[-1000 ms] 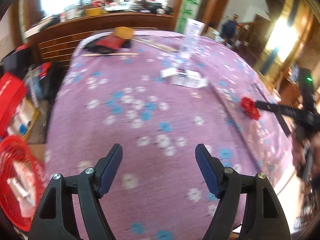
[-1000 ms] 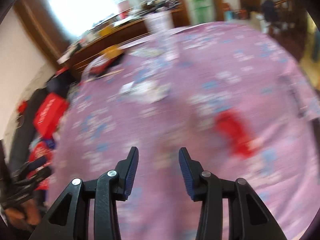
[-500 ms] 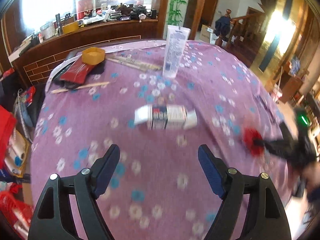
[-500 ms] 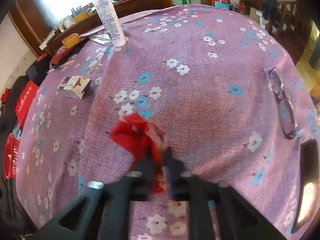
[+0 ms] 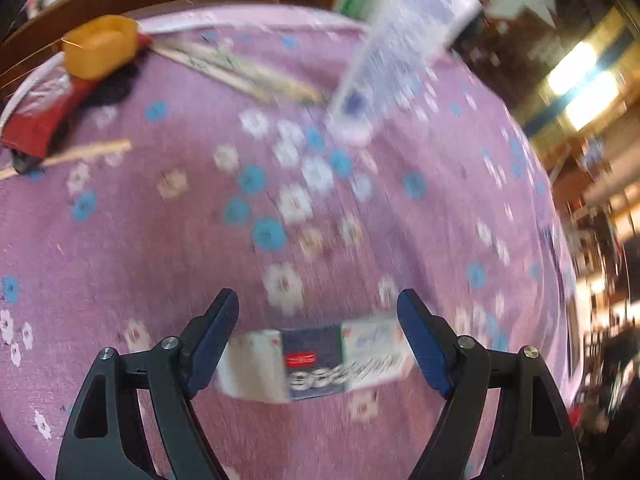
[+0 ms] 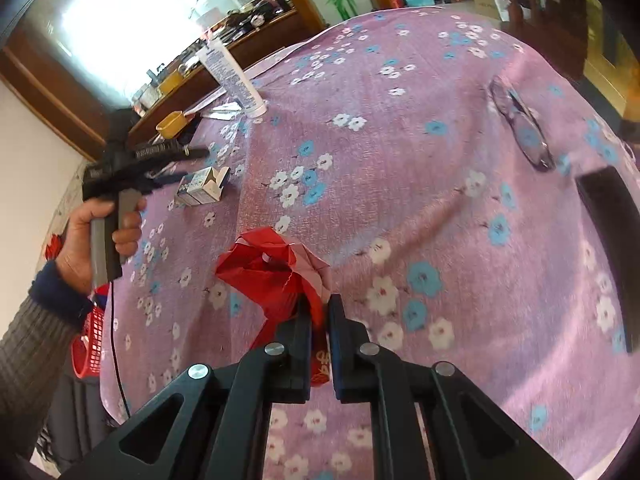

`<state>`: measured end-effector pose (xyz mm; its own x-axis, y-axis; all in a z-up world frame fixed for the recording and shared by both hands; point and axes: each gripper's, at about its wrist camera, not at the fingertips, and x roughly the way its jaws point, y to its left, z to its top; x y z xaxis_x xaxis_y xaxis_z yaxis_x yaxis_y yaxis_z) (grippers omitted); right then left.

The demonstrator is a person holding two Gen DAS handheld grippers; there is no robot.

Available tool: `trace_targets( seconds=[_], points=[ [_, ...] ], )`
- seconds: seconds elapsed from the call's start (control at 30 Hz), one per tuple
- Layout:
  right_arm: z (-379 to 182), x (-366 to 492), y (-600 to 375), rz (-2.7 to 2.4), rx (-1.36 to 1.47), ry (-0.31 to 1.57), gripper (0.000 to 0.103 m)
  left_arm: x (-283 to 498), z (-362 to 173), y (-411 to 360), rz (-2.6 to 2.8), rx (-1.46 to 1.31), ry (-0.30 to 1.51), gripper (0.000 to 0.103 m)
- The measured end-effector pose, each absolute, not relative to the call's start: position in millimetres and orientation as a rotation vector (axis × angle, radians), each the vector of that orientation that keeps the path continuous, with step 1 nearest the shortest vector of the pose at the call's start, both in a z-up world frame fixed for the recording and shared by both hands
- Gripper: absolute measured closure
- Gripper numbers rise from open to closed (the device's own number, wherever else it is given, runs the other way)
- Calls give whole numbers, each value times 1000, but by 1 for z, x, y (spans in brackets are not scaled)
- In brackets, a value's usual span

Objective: Collect trash
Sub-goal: 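Grasp the small white medicine box with the left tool while the right tool grasps the red cloth, then lift the medicine box with the left tool while the right tool lifts the red cloth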

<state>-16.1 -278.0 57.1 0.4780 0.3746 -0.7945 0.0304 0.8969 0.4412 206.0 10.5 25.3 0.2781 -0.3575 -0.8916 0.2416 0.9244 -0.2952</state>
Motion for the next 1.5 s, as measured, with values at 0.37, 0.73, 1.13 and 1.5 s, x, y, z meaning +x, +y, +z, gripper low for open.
trace_targets(
  seconds=[0.37, 0.73, 1.13, 1.5],
  points=[
    [57, -22, -280, 201, 448, 1050, 95, 131, 36, -21, -447, 111, 1177, 23],
    [72, -29, -257, 196, 398, 1014, 95, 122, 32, -16, -275, 46, 1113, 68],
    [61, -43, -175, 222, 205, 1056, 95, -22, 75, 23, -186, 76, 904, 68],
    [66, -56, -108, 284, 45, 1043, 95, -80, 74, 73, -133, 2, 931, 68]
  ],
)
